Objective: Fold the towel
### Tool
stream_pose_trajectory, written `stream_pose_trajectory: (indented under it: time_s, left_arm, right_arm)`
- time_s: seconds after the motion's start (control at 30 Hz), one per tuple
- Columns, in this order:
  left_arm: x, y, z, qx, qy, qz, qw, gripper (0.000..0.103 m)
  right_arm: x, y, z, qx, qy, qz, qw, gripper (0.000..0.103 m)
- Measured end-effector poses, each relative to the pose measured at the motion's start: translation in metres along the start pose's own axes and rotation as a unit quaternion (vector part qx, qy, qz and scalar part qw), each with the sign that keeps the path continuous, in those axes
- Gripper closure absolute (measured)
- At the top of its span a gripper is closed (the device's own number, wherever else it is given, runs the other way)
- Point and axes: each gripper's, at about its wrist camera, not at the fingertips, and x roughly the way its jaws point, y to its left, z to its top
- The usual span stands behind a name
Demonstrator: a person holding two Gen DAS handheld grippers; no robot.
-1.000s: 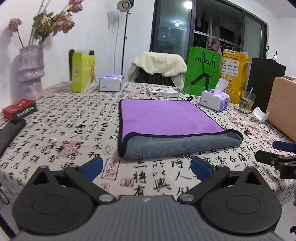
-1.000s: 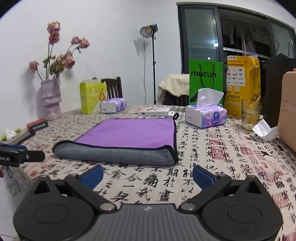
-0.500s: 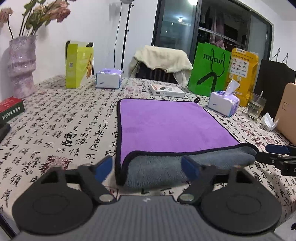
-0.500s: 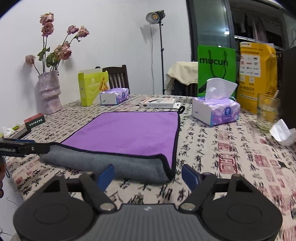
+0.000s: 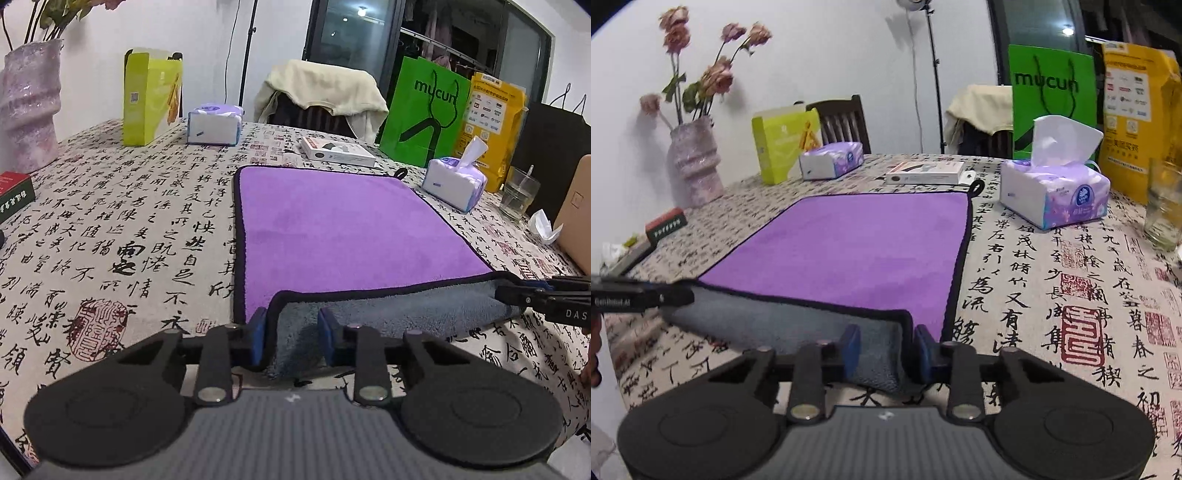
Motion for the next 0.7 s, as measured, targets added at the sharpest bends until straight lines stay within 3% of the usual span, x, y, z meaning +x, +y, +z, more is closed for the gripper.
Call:
stream_pose_trajectory:
  time_s: [0.03, 0.13, 0.17, 0.2, 0.3, 0.4, 0.7]
  left_arm:
    - [0.001, 0.001, 0.0, -0.002, 0.003, -0.001, 1.0, 0.07]
    - [0.001, 0.0, 0.001, 0.006, 0.009, -0.003, 0.9999, 0.07]
    - [0.001, 0.0, 0.0, 0.01, 0.008, -0.003, 0.9999, 0.075]
    - [-0.001, -0.001, 0.0, 0.013, 0.005, -0.001, 0.9999, 0.086]
    - [-0.002, -0.002, 0.001, 0.02, 0.001, 0.013, 0.9997, 0.097]
    - [-0.005, -0.001, 0.004, 0.023, -0.012, 0.016, 0.9995, 0.097]
    - [0.001, 0.0, 0.02, 0.017, -0.031, 0.024, 0.9991, 0.097]
  right_arm:
    - [-0.001, 0.001, 0.0, -0.001, 0.001, 0.003, 1.0, 0.082]
    - [-0.002, 0.003, -0.001, -0.007, 0.005, 0.003, 1.0, 0.084]
    - [-0.003, 0.004, -0.002, -0.007, 0.006, 0.003, 1.0, 0.084]
    - [-0.003, 0.004, -0.002, -0.006, 0.007, 0.004, 1.0, 0.086]
    - [-0.004, 0.002, -0.001, -0.007, 0.006, -0.002, 1.0, 0.09]
    - [-0.005, 0.002, 0.001, -0.008, 0.004, -0.007, 1.0, 0.096]
    - [0.003, 0.004, 0.018, -0.04, -0.005, -0.022, 0.999, 0.097]
